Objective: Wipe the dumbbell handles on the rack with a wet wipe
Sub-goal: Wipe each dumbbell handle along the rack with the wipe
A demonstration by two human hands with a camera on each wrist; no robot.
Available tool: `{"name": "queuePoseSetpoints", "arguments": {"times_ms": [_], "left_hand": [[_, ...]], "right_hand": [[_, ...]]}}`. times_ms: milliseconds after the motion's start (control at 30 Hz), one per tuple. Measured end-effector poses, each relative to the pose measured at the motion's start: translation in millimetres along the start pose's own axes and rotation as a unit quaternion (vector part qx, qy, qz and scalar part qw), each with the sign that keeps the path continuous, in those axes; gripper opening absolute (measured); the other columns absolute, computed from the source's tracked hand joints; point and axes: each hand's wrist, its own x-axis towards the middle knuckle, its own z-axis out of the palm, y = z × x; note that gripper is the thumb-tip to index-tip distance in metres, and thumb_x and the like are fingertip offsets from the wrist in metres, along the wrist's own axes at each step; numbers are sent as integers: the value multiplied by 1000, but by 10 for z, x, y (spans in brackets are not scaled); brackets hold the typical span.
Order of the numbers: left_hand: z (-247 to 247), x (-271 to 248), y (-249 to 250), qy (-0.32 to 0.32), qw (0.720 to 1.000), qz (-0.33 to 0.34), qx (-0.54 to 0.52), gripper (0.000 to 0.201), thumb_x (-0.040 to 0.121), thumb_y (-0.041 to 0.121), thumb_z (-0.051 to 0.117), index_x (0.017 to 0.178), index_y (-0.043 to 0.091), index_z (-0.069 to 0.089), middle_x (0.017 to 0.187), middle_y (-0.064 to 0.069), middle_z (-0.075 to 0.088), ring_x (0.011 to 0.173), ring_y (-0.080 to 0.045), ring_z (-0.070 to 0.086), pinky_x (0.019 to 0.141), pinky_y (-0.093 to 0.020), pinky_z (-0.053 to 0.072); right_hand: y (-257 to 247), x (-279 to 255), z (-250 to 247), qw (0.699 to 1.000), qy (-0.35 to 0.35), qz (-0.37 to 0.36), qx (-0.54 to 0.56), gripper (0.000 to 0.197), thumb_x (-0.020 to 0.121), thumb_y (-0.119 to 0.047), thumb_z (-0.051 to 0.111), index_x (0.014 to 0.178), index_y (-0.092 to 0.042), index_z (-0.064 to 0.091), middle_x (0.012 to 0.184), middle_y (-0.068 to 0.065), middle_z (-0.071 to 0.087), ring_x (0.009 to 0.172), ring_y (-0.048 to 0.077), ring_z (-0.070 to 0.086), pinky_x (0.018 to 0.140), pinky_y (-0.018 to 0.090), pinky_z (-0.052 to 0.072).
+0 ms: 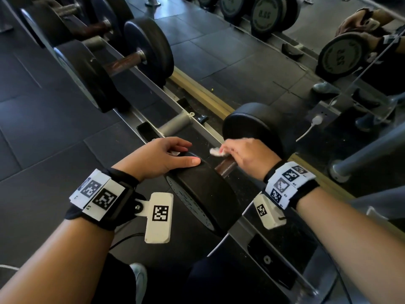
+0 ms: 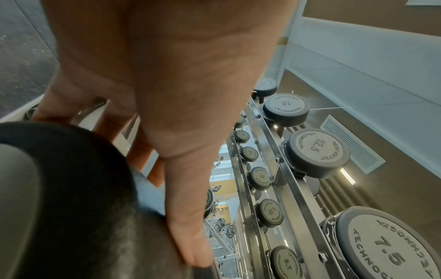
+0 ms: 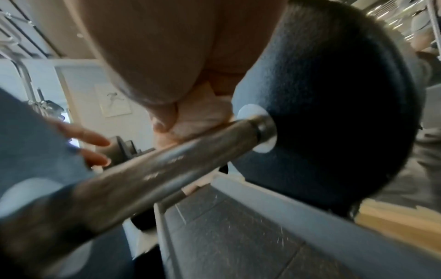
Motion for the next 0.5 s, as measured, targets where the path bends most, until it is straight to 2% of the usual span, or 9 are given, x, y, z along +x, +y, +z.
{"name": "queuePoseSetpoints", "arguments": {"times_ms": [33,200,300,400,500], "left_hand": [[-3,5,5,4,1000,-2,-3,87,53,74,63,132,38,54,126,15,59,116,-10,56,108,-41,42],[-23,18,44,12,1000,-23,-8,84,56,67,69,133,35,55,123,13,62,113,-9,56,98,-29,39],[-33,8,65,13,999,-32,-19,86,55,65,71,133,32,56,124,11,63,115,-11,58,103,-32,42],[-10,7,78,13,999,-28,-27,86,54,65,71,132,32,57,124,11,64,114,-11,58,101,-30,41],[26,-23,38,40,998,-18,-46,86,50,69,69,127,34,59,120,14,63,112,-8,57,93,-27,39]], "right_hand": [[-18,-21,39,1000,-22,7,-7,19,102,-20,47,114,-22,61,100,1,67,91,14,65,83,36,56],[-132,-85,87,992,1,40,120,23,104,-30,41,103,-28,64,95,-3,67,91,9,63,85,33,53],[-162,-68,16,979,2,62,193,23,104,-31,42,101,-31,64,98,-5,67,94,7,63,82,26,50],[-117,-99,-27,983,41,69,168,22,105,-30,41,108,-26,63,100,-2,65,95,8,62,76,20,49],[-127,-144,0,989,19,68,127,19,105,-32,40,107,-32,59,98,-3,63,94,11,62,79,28,53]]}}
